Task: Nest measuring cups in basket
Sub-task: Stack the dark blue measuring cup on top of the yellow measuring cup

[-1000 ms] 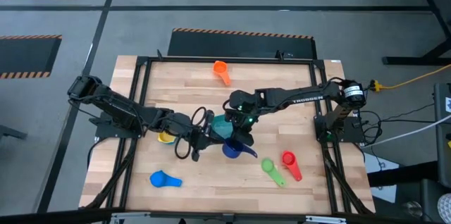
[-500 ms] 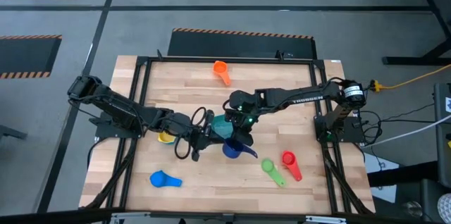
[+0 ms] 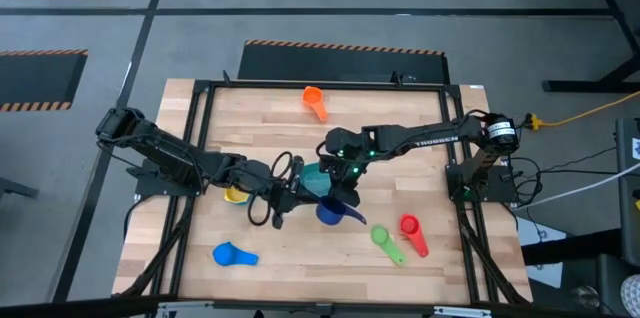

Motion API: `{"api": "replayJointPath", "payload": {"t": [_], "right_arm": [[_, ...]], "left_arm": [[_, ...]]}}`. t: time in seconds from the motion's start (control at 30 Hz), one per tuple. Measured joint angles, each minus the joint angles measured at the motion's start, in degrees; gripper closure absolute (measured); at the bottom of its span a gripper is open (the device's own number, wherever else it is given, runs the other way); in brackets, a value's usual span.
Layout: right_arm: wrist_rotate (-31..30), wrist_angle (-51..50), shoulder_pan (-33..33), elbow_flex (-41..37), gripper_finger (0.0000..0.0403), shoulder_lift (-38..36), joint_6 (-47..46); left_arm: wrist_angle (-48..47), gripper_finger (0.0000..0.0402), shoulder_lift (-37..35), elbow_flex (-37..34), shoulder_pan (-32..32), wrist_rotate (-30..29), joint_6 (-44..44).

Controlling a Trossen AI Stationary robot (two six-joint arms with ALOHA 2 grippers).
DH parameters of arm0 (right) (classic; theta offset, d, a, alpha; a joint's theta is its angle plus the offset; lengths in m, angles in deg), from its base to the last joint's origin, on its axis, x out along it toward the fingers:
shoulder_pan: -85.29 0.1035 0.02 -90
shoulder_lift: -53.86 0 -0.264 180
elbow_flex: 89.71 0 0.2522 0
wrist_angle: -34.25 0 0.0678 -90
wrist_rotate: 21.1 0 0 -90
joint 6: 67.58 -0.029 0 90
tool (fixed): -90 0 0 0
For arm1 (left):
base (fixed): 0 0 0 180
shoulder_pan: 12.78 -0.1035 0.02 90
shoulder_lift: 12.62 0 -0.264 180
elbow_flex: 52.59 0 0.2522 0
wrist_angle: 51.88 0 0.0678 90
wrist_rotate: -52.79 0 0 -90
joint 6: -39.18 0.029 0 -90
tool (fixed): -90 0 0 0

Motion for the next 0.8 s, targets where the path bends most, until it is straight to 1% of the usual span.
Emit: {"api": "replayJointPath", "payload": {"t": [0.17,0.3,0.47,0.8], "right_arm": [[0.07,-0.79,0.0,0.0,0.0379,0.0,-0.75],[-2.8,-0.93,0.06,0.0,0.0379,0.0,-1.91],[-4.1,-0.66,0.07,0.0,0.0378,-0.02,-0.89],[-4.22,-0.52,0.07,0.0,0.0378,-0.02,-0.53]], "left_arm": [[-0.12,0.0399,0.02,0.0,0.0,-0.06,0.0],[-0.6,0.0399,0.02,0.0,0.0,-0.31,0.0],[-0.61,0.0399,0.02,-0.01,-0.02,-0.34,0.02],[-0.57,0.0399,0.02,-0.02,0.0,-0.24,0.02]]}}
